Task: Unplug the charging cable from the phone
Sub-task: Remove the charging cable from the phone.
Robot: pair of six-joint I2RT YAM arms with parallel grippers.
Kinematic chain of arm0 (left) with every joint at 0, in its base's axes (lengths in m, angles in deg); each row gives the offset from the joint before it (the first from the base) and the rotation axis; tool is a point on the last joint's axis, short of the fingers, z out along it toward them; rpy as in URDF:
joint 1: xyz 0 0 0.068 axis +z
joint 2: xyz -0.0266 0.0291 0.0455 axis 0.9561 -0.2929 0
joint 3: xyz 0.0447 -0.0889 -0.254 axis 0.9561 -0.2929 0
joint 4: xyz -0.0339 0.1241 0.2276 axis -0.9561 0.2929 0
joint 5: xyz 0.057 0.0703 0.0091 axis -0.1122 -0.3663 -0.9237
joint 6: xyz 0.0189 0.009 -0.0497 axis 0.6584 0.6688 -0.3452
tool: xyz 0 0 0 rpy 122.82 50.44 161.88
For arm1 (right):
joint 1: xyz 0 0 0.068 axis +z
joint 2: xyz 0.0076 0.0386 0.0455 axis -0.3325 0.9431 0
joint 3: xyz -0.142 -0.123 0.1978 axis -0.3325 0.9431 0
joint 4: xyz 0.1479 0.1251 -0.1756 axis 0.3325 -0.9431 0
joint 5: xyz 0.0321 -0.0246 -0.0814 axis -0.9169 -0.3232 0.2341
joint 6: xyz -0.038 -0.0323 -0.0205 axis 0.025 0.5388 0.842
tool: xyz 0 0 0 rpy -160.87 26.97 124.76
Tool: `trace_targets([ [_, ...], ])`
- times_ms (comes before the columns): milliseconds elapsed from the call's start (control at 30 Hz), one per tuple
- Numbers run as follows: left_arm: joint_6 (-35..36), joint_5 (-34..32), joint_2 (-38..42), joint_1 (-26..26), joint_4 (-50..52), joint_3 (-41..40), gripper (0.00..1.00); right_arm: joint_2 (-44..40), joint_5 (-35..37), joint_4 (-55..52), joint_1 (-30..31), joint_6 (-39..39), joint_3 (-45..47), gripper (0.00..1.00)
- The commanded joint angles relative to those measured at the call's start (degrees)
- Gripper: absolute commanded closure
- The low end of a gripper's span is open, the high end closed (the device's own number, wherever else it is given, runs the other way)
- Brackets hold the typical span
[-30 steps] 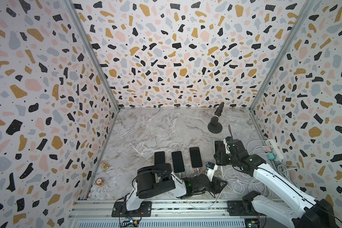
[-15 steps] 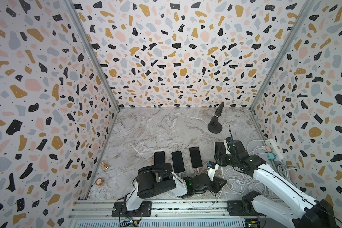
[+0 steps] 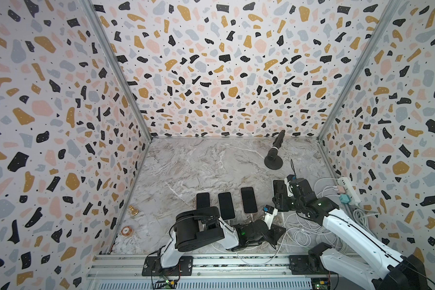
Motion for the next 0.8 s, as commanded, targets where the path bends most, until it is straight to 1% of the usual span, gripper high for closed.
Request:
trace_targets([
  [0,1.1,-0.2,-0.4,0.1,-0.8,1.5,1.00,-1.0,0.3,1.5,0.1,0.3,-0.6,0.59],
  [33,1.1,-0.2,-0.4,0.1,-0.6,1.5,1.00,-1.0,0.3,1.4,0.1,0.3,-0.7,0.58],
  [67,1.0,-0.3,-0.3,0.1,-0.4,1.4,0.88,-1.1,0.0,1.5,0.2,0.1,-0.7,0.59],
  [100,1.1,-0.4,-0.2,0.1,-0.8,1.1,0.67,-1.1,-0.2,1.5,0.2,0.0,-0.6,0.59],
  [133,1.2,-0.6,-0.1,0.2,-1.4,0.7,0.51,-1.2,-0.4,1.6,0.2,0.0,-0.5,0.59],
  [167,1.4,-0.8,0.0,0.1,-1.8,0.5,0.44,-1.3,-0.6,1.7,0.2,-0.1,-0.4,0.59],
  [200,1.9,-0.9,0.1,0.1,-2.1,0.4,0.41,-1.5,-0.8,1.7,0.2,-0.1,-0.2,0.59],
  [233,2.1,-0.9,0.2,0.2,-1.9,0.7,0.40,-1.7,-0.9,1.8,0.2,-0.2,-0.1,0.59],
  [267,2.3,-0.7,0.2,0.2,-1.2,1.1,0.40,-1.9,-1.0,1.8,0.2,-0.2,0.0,0.59],
  [300,2.3,-0.6,0.0,0.2,-1.0,1.5,0.42,-2.1,-1.0,1.6,0.2,0.0,-0.1,0.59],
  [400,2.0,-0.2,-0.6,0.3,-0.3,2.4,0.54,-2.7,-1.1,0.9,0.2,0.8,-0.1,0.59],
  [500,2.5,0.2,-0.8,0.4,0.5,2.8,0.58,-3.2,-2.3,1.0,0.2,1.4,0.0,0.59],
  [533,2.7,0.3,-0.7,0.4,0.5,2.9,0.60,-3.3,-2.8,1.1,0.1,1.6,0.0,0.59],
  [700,3.0,0.2,-0.8,0.4,0.9,3.0,0.79,-3.4,-2.9,1.1,0.2,1.8,0.1,0.59],
  [767,2.9,0.2,-0.8,0.4,1.0,3.0,0.89,-3.3,-2.7,1.1,0.1,1.7,0.0,0.59],
])
